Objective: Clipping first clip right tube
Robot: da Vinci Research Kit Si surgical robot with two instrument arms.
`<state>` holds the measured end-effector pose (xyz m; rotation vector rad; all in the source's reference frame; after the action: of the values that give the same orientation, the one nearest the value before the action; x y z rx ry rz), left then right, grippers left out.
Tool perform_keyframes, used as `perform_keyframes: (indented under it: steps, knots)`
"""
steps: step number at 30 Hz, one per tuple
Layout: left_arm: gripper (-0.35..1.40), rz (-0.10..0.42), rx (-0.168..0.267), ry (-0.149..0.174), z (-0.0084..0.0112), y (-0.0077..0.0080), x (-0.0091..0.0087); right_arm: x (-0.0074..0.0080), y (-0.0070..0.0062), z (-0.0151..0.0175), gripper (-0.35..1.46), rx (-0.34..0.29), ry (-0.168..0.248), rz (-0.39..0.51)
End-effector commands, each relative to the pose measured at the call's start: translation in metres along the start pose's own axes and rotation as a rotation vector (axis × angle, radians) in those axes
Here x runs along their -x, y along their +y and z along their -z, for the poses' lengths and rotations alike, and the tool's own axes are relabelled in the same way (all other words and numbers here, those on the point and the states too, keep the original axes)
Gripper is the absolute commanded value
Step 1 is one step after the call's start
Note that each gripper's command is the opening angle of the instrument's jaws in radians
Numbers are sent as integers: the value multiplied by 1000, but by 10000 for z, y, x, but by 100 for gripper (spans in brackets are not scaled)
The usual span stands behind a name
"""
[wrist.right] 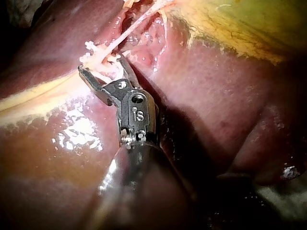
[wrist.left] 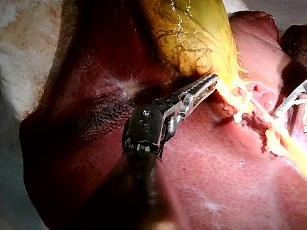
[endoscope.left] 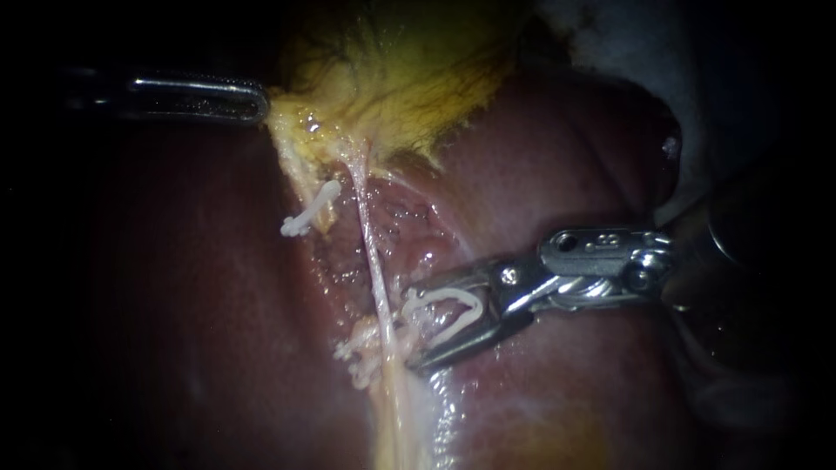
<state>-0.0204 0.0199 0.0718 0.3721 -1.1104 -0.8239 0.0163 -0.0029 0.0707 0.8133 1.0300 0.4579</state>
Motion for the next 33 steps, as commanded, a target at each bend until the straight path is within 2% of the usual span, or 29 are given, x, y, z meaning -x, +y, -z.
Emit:
perform_keyframes:
  steps: [1,10,16,20,24,26,33]
  knots:
    - [-35,0,0,0,0,0,0,2,3,-2,54,2,-1,-5]
    - [-35,0,0,0,0,0,0,14,22,-18,54,15,-3,-38]
    - [-35,0,0,0,0,0,0,11,29,-30,55,22,4,-81]
    - [-35,0,0,0,0,0,0,6,30,-38,54,-46,34,-118]
    - [-35,0,0,0,0,0,0,2,30,-45,54,-120,91,-169]
    - [-35,0,0,0,-1,0,0,1,29,-48,54,-147,107,-182]
    - [-35,0,0,0,-1,0,0,1,20,-52,54,-239,135,-177]
